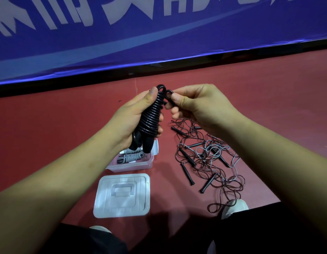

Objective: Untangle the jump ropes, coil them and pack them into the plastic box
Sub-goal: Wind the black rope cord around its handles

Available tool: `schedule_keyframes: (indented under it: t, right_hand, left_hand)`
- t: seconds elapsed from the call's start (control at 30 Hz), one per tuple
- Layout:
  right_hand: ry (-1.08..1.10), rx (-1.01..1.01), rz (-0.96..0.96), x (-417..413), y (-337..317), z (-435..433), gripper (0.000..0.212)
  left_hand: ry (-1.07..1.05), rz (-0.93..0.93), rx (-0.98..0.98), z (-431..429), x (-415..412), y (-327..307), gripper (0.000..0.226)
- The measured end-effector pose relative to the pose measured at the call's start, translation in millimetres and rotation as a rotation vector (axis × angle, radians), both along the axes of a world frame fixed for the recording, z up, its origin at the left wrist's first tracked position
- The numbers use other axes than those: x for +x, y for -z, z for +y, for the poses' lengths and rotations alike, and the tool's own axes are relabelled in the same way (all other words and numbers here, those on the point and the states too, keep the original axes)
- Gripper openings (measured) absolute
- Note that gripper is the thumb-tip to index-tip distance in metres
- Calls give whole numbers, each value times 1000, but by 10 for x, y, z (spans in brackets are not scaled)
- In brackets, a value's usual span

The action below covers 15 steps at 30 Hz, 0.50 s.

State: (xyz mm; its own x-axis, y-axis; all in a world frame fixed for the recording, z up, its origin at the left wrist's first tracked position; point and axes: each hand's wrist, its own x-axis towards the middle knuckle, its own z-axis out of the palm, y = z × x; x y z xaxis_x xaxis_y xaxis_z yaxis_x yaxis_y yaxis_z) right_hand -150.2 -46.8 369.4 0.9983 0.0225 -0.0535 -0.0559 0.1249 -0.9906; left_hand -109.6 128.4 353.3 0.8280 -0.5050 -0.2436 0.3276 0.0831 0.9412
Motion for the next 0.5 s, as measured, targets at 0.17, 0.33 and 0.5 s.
schedule_keyframes:
  t: [0.17,0.33,0.5]
  right_hand:
    - [-30,60,31,-18,-62,6,26]
    - [-83,63,34,-23,-74,0,23]
    - [1,47,48,-13,-87,-20,8]
  left_hand:
    - [-8,-1,12,29,39,0,43]
    - [-9,-9,20,31,48,-27,40]
    - [-9,-26,20,6,16,-24,40]
